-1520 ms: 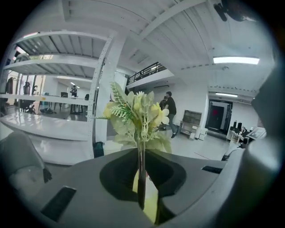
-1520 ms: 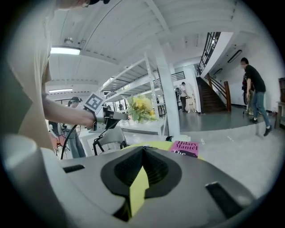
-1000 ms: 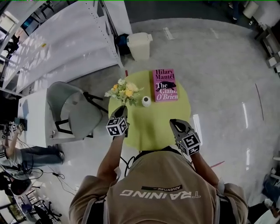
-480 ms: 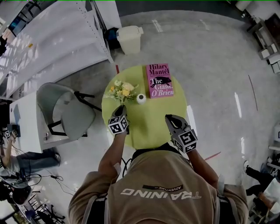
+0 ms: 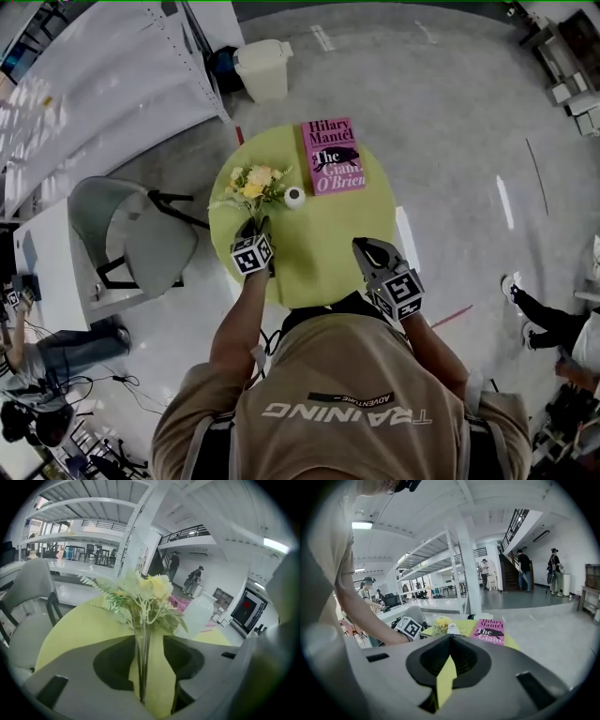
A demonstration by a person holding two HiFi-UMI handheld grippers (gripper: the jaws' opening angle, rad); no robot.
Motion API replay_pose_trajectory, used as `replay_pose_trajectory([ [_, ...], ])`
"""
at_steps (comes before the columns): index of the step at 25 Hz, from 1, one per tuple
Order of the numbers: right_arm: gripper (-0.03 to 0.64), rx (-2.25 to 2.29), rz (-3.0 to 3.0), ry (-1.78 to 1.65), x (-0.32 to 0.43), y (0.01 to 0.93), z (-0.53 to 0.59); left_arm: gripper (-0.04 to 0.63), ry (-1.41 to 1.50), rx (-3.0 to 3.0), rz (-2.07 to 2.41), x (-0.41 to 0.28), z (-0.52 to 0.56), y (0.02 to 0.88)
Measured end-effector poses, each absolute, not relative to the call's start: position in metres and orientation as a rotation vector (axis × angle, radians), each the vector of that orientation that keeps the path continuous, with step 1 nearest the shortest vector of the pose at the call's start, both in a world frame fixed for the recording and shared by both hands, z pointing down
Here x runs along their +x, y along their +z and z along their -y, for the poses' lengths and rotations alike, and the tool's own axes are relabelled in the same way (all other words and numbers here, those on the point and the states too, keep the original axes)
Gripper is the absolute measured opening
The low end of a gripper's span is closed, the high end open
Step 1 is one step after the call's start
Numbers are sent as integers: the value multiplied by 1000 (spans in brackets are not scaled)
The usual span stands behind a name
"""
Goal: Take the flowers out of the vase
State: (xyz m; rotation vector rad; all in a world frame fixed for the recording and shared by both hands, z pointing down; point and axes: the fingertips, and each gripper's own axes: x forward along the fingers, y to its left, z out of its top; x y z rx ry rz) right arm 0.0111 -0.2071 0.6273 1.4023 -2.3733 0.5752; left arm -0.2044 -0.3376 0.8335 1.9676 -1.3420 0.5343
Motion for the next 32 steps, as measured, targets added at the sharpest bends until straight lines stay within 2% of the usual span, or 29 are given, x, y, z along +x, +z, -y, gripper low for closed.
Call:
replay_pose_trajectory([
  [1, 3, 1400, 2374, 579, 11, 628, 205, 220, 539, 1969, 1338, -204, 336, 832],
  [2, 3, 1399, 2375, 584, 10, 628, 203, 229, 540, 1972, 1338, -204, 333, 829],
  [13, 2, 1360, 2461, 531, -3, 615, 207, 224, 524, 2064, 1361, -215, 305, 778],
  [19, 2, 1357, 2496, 524, 2, 610, 210, 165, 440, 2163, 1362, -208, 294, 728],
  [22, 2, 1363, 2506, 519, 7, 609, 211, 158, 405, 2267, 1354, -194, 292, 695],
  [25, 2, 1370, 2517, 507, 11, 606, 214, 11, 355, 2367, 1384, -185, 293, 657],
  [32, 2, 1333, 2566, 382, 9, 577, 222, 5, 217, 2465, 1362, -167, 290, 603],
])
